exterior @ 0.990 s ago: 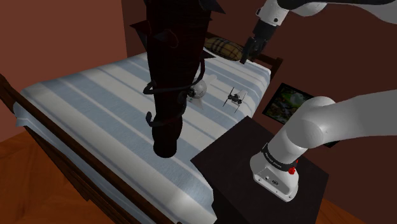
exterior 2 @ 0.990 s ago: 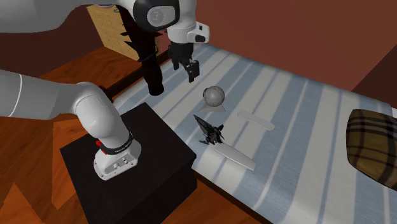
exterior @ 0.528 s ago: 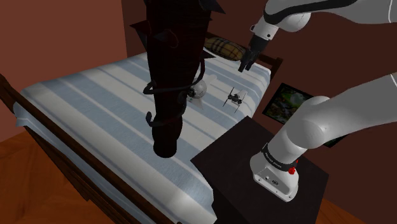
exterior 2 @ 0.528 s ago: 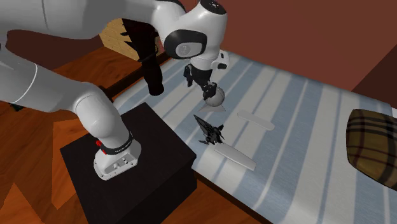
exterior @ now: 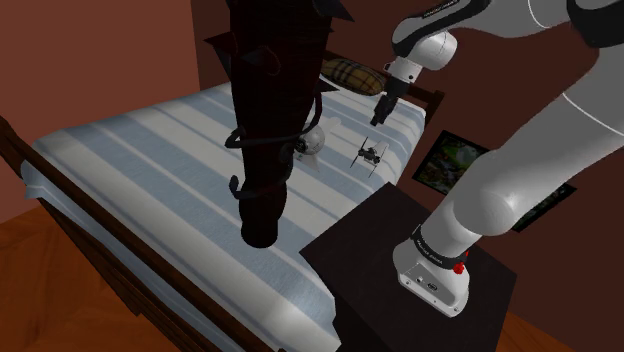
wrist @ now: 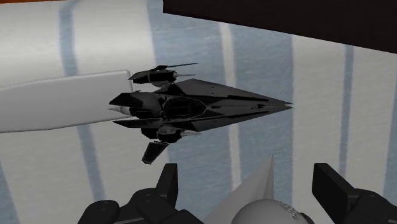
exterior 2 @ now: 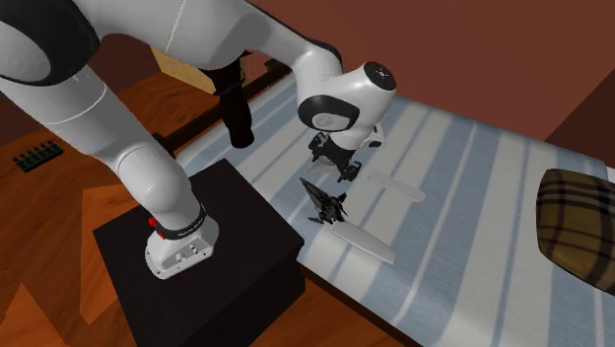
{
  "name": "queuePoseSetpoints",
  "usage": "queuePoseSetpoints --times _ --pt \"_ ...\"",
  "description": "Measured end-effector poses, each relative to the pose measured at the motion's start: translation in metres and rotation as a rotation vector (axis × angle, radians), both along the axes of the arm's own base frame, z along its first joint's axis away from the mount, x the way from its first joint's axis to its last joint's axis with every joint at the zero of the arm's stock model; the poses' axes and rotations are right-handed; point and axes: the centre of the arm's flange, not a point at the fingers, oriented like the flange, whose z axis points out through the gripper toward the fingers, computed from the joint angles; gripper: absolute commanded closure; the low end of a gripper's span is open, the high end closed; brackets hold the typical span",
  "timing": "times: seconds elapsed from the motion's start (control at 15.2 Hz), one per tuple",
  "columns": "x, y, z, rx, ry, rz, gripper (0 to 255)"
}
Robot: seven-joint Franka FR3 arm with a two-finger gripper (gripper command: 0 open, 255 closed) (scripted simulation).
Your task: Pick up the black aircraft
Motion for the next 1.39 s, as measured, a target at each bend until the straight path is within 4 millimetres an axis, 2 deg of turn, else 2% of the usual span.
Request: queuePoseSetpoints --times 0.46,0.66,1.06,1.12,1.39 --pt "0.034 -0.055 -0.081 0.076 0.022 0.075 0" --pt "0.036 -0.06 -0.106 0.088 0.024 0.086 0" --pt "0.036 -0.06 -0.132 0.09 0.024 0.087 0" --pt "0.036 -0.06 -0.133 0.09 0.024 0.087 255" --pt "0.035 -0.06 -0.134 0.089 0.023 0.087 255"
